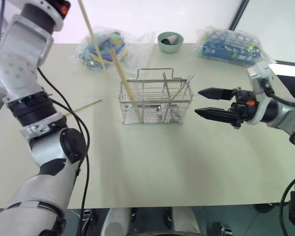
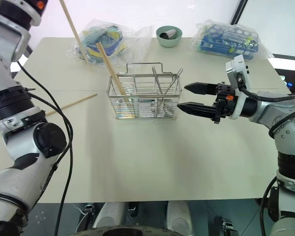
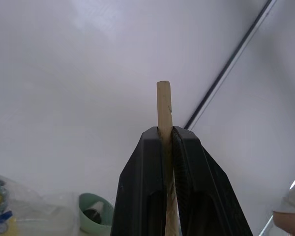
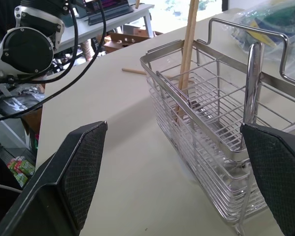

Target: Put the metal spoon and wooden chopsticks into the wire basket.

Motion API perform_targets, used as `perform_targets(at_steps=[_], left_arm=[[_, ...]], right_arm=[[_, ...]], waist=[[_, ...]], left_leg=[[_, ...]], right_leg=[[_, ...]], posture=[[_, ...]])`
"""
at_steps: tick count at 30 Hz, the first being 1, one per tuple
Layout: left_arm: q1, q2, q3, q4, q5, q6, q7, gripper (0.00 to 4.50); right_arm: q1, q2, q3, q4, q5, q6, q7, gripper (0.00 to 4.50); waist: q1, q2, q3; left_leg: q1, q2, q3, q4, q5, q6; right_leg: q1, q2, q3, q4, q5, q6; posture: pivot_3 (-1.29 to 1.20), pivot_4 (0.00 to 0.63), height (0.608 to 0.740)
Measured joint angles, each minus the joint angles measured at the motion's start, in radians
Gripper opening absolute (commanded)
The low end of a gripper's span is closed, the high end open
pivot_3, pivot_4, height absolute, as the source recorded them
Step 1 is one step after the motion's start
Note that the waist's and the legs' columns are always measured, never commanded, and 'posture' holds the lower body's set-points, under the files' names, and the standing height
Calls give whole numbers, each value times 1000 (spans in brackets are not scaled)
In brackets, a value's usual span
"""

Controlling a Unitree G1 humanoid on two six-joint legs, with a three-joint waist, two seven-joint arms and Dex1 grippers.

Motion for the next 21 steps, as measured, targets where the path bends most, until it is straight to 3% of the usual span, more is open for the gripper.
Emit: perform_targets(at_steps=[10,18,19,21], left_arm=[[153,-131,-341,-153,257,-238,-10,114],[260,-140,-435,-205,405,-371,-22,114],[273,-145,-440,-205,419,-383,-23,642],[285,-152,-447,-205,435,-390,-23,1160]], right_arm=[[1,0,-26,0,24,3,-29,4467],[5,0,-33,0,38,3,-45,4467],[5,1,-33,0,39,3,-47,4467],[5,3,-33,0,39,3,-52,4467]], waist=[[-1,0,0],[-1,0,0],[1,0,0],[3,0,0]], left_leg=[[0,0,1,-1,0,0],[0,0,0,0,0,0],[0,0,0,0,0,1],[0,0,0,0,0,1]], right_leg=[[0,0,1,0,0,0],[0,-1,1,-1,0,0],[0,-2,1,-1,0,0],[0,-2,1,-1,0,0]], posture=[[0,150,697],[0,150,697],[0,150,697],[0,150,697]])
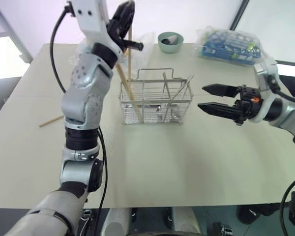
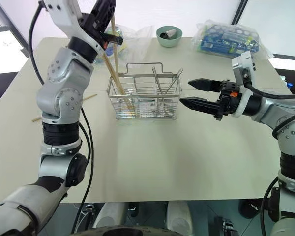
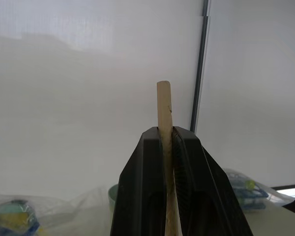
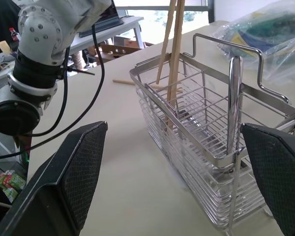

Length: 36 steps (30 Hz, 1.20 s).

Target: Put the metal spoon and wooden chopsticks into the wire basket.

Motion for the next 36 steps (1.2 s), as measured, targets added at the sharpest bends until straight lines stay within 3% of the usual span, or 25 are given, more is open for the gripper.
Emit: perform_targets(at_steps=[5,11,13,16,21,28,36], left_arm=[[2,-18,2,-18,1,-12,11,3560],[-75,44,121,7,-63,57,53,3560],[-120,126,178,55,-87,98,45,3560],[-133,372,176,204,-63,143,-113,3560],[-102,620,27,505,67,64,-484,3560],[-91,660,-208,834,248,-44,-869,3560],[-165,618,-307,1182,445,-257,-915,3560]], right_arm=[[-8,1,0,9,1,0,-1,4467],[-28,10,6,41,-1,-1,0,4467],[-34,14,9,45,-2,-3,2,4467],[-39,17,14,56,-6,-8,8,4467],[-49,18,39,74,-32,-27,29,4467],[-67,21,57,96,-50,-34,43,4467],[-73,20,58,96,-49,-23,44,4467]], waist=[[-2,0,0],[-7,0,0],[-8,0,0],[-13,1,0],[-2,1,0],[-6,0,0],[-5,0,0]], left_leg=[[0,0,0,0,0,0],[1,1,0,0,0,0],[1,2,0,0,0,0],[2,2,1,-1,0,0],[2,1,2,-1,0,0],[0,1,2,-1,0,0],[-1,2,2,-2,0,0]], right_leg=[[0,0,0,0,0,0],[0,3,0,1,0,0],[0,4,0,1,0,0],[0,5,0,1,0,0],[1,5,0,1,0,0],[-1,3,0,0,0,0],[-3,-1,0,1,0,0]], posture=[[0,150,697],[0,150,697],[0,150,697],[0,150,697],[0,150,697],[0,150,697],[0,150,697]])
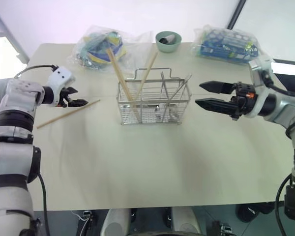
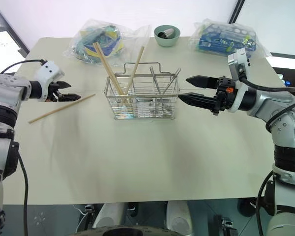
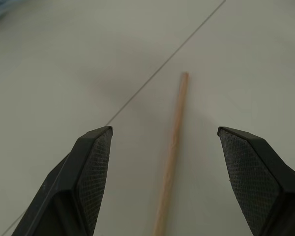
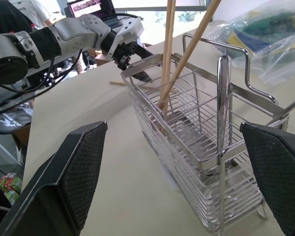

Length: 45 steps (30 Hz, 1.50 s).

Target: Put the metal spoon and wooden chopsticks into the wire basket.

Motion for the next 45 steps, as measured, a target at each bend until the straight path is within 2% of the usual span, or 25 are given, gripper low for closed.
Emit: perform_targets(at_steps=[5,13,16,21,22,31,34,37,39,41,45], left_arm=[[-2,-58,0,102,59,-45,29,3560],[-23,-103,17,156,100,-79,99,3560],[-23,-115,34,166,100,-71,107,2692],[-24,-137,53,174,100,-57,102,193],[-26,-140,55,174,100,-55,101,45],[-40,-140,101,177,92,-2,89,45],[-77,-159,208,169,12,42,137,45],[-148,-202,372,75,-141,109,197,45],[-166,-248,491,-74,-266,162,269,45],[-167,-359,640,-402,-456,263,432,45],[-172,-446,716,-799,-646,395,635,45]], right_arm=[[9,-4,-8,-20,10,24,-6,4467],[17,-23,-31,-44,33,65,-23,4467],[17,-34,-48,-52,42,71,-29,4467],[23,-41,-61,-55,50,85,-37,4467],[25,-41,-62,-55,50,85,-38,4467],[26,-26,-70,-58,49,76,-49,4467],[28,-15,-70,-58,48,64,-55,4467],[30,-7,-71,-60,49,62,-57,4467],[44,-5,-73,-64,49,62,-63,4467],[68,1,-82,-80,51,63,-78,4467],[80,6,-99,-96,70,63,-95,4467]], waist=[[1,0,0],[4,3,-2],[4,3,-3],[2,4,-4],[2,4,-4],[0,3,-3],[2,1,-2],[3,0,-2],[1,0,-1],[0,-2,0],[-11,1,-2]], left_leg=[[-1,0,0,1,0,0],[2,-1,0,1,0,0],[2,-1,0,1,0,0],[2,-1,0,2,0,0],[2,-1,0,2,0,0],[1,-1,0,2,0,0],[-3,-1,-3,4,0,0],[-15,-1,-7,13,-1,2],[-16,-1,-6,15,-2,3],[-17,-1,-6,15,-3,4],[-11,-1,-4,13,-3,4]], right_leg=[[0,-1,0,0,0,0],[2,-2,0,0,0,0],[3,-2,-1,0,0,0],[3,-2,-1,1,0,0],[3,-2,-1,1,0,0],[1,-1,-1,1,0,0],[0,-1,-3,1,0,0],[-7,-1,-7,4,1,1],[-7,-2,-7,4,1,2],[-7,-2,-6,3,2,3],[-5,-1,-3,3,2,3]], posture=[[0,150,697],[0,150,697],[0,150,697],[0,150,697],[0,150,697],[0,150,697],[0,150,697],[0,150,697],[0,150,697],[0,150,697],[0,150,697]])
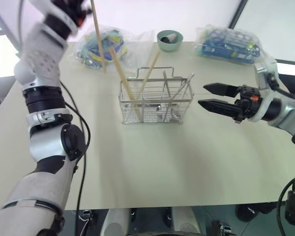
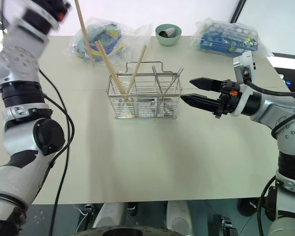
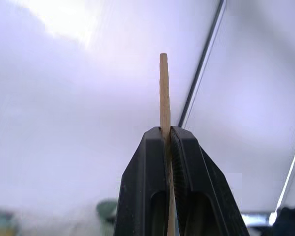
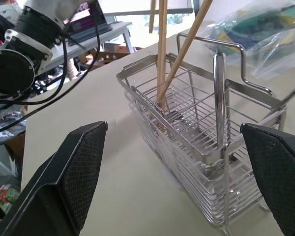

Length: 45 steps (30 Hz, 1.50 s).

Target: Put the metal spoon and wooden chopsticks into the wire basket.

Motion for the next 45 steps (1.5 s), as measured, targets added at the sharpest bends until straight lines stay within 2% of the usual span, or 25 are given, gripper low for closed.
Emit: perform_targets(at_steps=[6,9,14,19,26,32,35,41,42,45], left_arm=[[-27,-81,2,-180,-113,55,199,45],[-32,-91,-33,-228,-115,46,218,45],[118,-115,-313,-381,3,1,127,45],[214,-147,-426,-409,68,-21,124,45],[284,-147,-440,-418,142,-95,123,45],[352,-173,-448,-355,209,-193,117,45],[376,-196,-451,-310,238,-249,113,1123],[389,-216,-443,-291,242,-266,122,4239],[387,-216,-432,-292,231,-252,133,4468],[359,-187,-391,-302,171,-172,134,4468]], right_arm=[[1,-2,-3,0,9,0,-2,4467],[1,-3,-4,-1,14,0,-7,4467],[18,-8,-27,-10,24,1,-20,4467],[47,-16,-49,-28,42,3,-32,4467],[59,-19,-65,-41,55,3,-55,4467],[65,-19,-66,-44,58,3,-67,4467],[65,-19,-66,-43,58,3,-67,4467],[53,-28,-64,-40,57,3,-61,4467],[49,-32,-63,-34,56,3,-57,4467],[41,-43,-57,-19,46,0,-45,4467]], waist=[[11,-1,1],[16,-1,1],[17,-1,1],[8,-1,1],[14,0,1],[15,-1,1],[13,-1,1],[14,-1,1],[13,-1,1],[12,-1,1]], left_leg=[[8,1,0,0,1,-2],[9,0,0,0,1,-1],[10,0,1,0,0,0],[10,1,1,-1,0,0],[10,1,2,-1,0,0],[10,1,2,-1,0,1],[10,1,2,-1,0,1],[10,1,2,-1,0,1],[10,1,2,-1,0,1],[9,1,2,-1,0,1]], right_leg=[[8,4,0,1,0,0],[10,3,0,0,0,0],[12,3,0,-2,0,0],[10,3,2,-2,0,-1],[11,2,2,-3,0,-1],[11,1,1,-3,0,-1],[11,1,1,-3,0,-1],[11,1,1,-3,0,-1],[11,1,1,-3,0,-1],[10,1,1,-3,0,-1]], posture=[[0,150,697],[0,150,697],[0,150,697],[0,150,697],[0,150,697],[0,150,697],[0,150,697],[0,150,697],[0,150,697],[0,150,697]])
